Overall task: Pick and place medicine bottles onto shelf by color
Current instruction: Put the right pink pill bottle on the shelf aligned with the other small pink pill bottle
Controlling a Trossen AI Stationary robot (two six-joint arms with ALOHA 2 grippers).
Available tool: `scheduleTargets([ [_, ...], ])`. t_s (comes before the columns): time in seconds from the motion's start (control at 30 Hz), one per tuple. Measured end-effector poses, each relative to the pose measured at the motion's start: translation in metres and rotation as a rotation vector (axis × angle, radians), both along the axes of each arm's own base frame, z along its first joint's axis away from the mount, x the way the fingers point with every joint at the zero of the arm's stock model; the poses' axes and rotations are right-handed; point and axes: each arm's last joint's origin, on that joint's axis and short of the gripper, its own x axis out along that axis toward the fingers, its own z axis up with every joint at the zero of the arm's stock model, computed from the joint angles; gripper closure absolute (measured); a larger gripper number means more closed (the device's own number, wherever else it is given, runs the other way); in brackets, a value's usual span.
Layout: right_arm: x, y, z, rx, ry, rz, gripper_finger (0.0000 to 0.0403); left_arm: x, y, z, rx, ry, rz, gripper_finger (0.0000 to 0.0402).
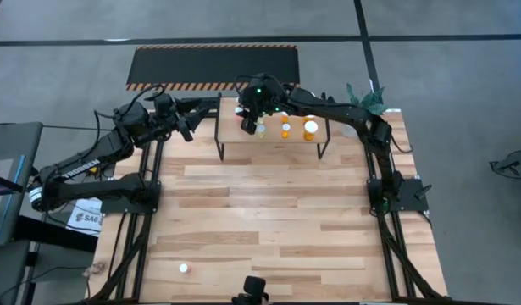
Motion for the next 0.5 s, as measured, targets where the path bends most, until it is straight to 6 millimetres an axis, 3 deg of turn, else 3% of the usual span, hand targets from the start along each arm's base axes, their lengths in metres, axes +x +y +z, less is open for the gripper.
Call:
scheduleTargets([
  [0.5,-0.0022,0.0004,-0.0042,0.013,0.044,0.002,0.0265,-0.0001,0.0000,0.0001,-0.002,-0.002,-0.001,0.0127],
])
